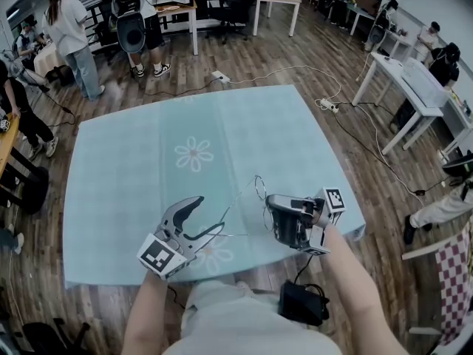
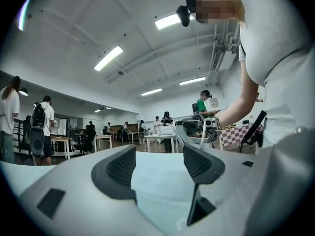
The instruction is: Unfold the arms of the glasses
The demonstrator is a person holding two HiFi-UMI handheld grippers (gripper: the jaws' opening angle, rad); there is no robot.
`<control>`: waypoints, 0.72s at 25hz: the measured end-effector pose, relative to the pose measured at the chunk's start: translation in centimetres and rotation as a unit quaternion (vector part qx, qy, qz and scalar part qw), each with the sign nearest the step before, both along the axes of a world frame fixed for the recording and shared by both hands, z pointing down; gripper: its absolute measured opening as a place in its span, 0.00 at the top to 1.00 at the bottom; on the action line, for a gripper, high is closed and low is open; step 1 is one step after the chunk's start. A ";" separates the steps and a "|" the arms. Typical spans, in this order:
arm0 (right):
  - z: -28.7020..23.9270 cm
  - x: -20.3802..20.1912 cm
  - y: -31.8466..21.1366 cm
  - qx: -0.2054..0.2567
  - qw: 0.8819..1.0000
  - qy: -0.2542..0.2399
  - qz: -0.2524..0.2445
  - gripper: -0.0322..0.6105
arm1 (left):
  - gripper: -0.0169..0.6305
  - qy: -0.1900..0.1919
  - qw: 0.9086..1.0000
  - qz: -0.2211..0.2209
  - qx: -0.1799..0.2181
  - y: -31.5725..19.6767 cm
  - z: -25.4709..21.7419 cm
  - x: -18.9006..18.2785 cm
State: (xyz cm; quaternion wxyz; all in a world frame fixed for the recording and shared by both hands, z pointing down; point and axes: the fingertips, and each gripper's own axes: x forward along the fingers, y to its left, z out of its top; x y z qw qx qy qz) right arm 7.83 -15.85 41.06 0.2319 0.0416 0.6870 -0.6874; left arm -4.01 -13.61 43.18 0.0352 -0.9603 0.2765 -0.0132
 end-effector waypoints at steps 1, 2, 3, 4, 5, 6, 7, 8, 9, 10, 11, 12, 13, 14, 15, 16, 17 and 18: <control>-0.1 0.1 0.1 0.001 1.000 -0.001 -0.004 0.93 | 0.50 0.000 1.000 0.003 0.000 0.0 -0.1 0.0; -0.1 0.3 0.2 0.003 1.000 -0.001 -0.008 0.93 | 0.50 0.001 1.000 0.005 0.000 0.0 -0.1 0.0; 0.0 0.4 0.3 0.004 1.000 0.000 -0.011 0.93 | 0.50 0.002 1.000 0.005 0.001 0.0 -0.2 0.0; 0.1 0.5 0.3 0.004 1.000 0.001 -0.014 0.93 | 0.50 0.004 1.000 0.006 0.001 0.0 -0.2 -0.1; 0.1 0.7 0.4 0.004 1.000 0.002 -0.017 0.93 | 0.50 0.006 1.000 0.006 0.000 0.0 -0.2 -0.1; 0.2 0.8 0.5 0.005 1.000 0.003 -0.020 0.93 | 0.50 0.007 1.000 0.007 0.000 0.0 -0.2 -0.1; 0.2 0.9 0.6 0.006 1.000 0.004 -0.023 0.93 | 0.50 0.007 1.000 0.007 0.000 0.0 -0.2 -0.1; 0.1 1.0 0.7 0.007 1.000 0.005 -0.027 0.93 | 0.50 0.006 1.000 0.007 0.000 -0.1 -0.2 -0.2; 0.1 1.1 0.8 0.008 0.999 0.006 -0.031 0.93 | 0.50 0.006 1.000 0.007 -0.001 -0.1 -0.3 -0.2; 0.0 1.1 0.9 0.009 0.999 0.008 -0.033 0.93 | 0.50 0.006 1.000 0.007 -0.001 -0.2 -0.3 -0.3; 0.0 1.1 0.9 0.010 0.999 0.011 -0.036 0.93 | 0.50 0.006 1.000 0.006 -0.002 -0.3 -0.4 -0.4; 0.1 1.2 0.9 0.011 0.999 0.014 -0.037 0.93 | 0.50 0.005 1.000 0.005 -0.004 -0.3 -0.4 -0.5; 0.1 1.2 1.0 0.012 0.999 0.017 -0.039 0.93 | 0.50 0.005 1.000 0.004 -0.005 -0.4 -0.5 -0.6; 0.1 1.2 1.1 0.013 0.999 0.020 -0.039 0.93 | 0.50 0.006 1.000 0.002 -0.005 -0.4 -0.5 -0.7; 0.2 1.3 1.2 0.015 0.999 0.024 -0.040 0.93 | 0.50 0.007 1.000 0.000 -0.004 -0.4 -0.4 -0.8; 0.3 1.3 1.3 0.016 0.999 0.029 -0.041 0.93 | 0.50 0.008 1.000 -0.003 -0.003 -0.5 -0.4 -0.9; 0.5 1.3 1.3 0.018 0.998 0.033 -0.042 0.93 | 0.50 0.009 1.000 -0.006 -0.002 -0.7 -0.4 -1.1; 0.7 1.3 1.3 0.020 0.998 0.039 -0.043 0.93 | 0.50 0.008 1.000 -0.010 0.000 -0.9 -0.3 -1.3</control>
